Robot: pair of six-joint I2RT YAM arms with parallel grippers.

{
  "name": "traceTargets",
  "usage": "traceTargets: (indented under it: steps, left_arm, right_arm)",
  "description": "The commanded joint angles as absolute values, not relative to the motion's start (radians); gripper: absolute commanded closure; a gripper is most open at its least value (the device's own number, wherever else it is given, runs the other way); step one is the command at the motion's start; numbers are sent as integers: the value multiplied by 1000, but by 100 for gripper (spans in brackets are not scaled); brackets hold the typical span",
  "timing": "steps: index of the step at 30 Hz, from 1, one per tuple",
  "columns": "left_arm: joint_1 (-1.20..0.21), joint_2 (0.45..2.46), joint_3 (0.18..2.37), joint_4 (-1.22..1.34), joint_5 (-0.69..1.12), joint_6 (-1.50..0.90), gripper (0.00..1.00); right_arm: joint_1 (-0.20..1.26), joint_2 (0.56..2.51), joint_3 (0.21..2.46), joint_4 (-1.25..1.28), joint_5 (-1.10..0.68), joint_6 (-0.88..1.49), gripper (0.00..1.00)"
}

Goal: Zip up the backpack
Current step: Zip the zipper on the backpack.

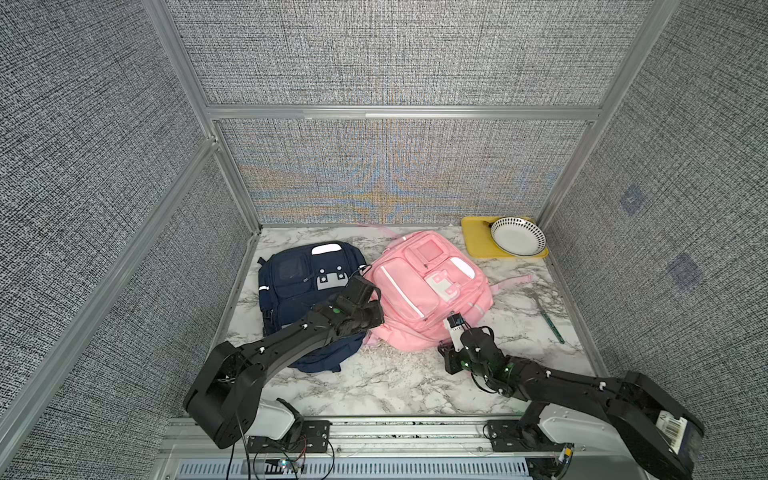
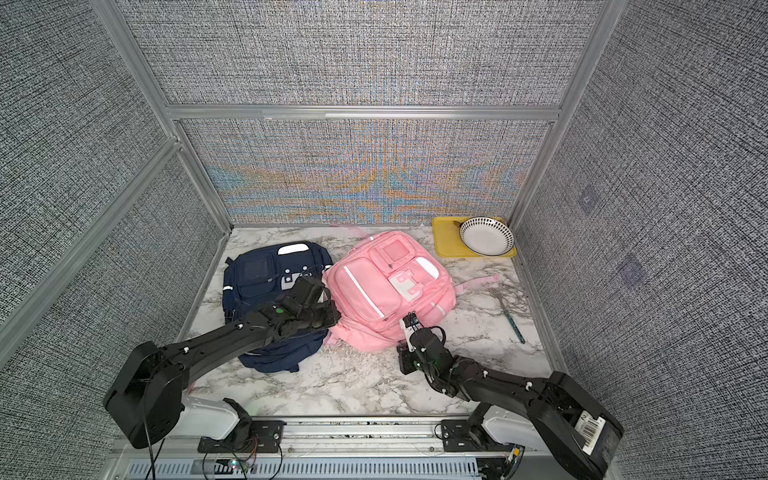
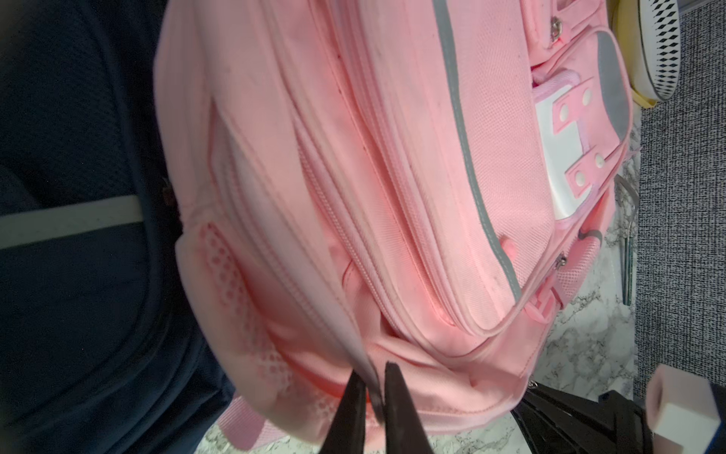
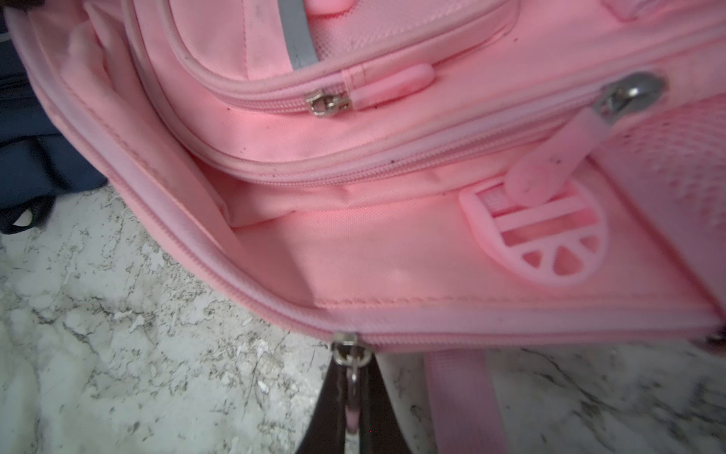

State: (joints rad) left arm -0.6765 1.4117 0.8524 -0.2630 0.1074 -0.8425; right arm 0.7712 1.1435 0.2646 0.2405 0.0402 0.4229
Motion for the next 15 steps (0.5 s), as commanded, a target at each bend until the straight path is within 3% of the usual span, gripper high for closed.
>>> traceTargets:
  steps: [1,10,15]
  left_arm:
    - [-675,1411,853,-236,93,-844,86]
    - [-675,1417,854,-237,89,-839,85]
    - [-675,1406,853,-243,100,-843,71]
  right_arm:
    - [767,1124,244,210,46,450,100]
    - [760,1112,229,223,51,465,100]
    - [762,1130,235,255,43,462,100]
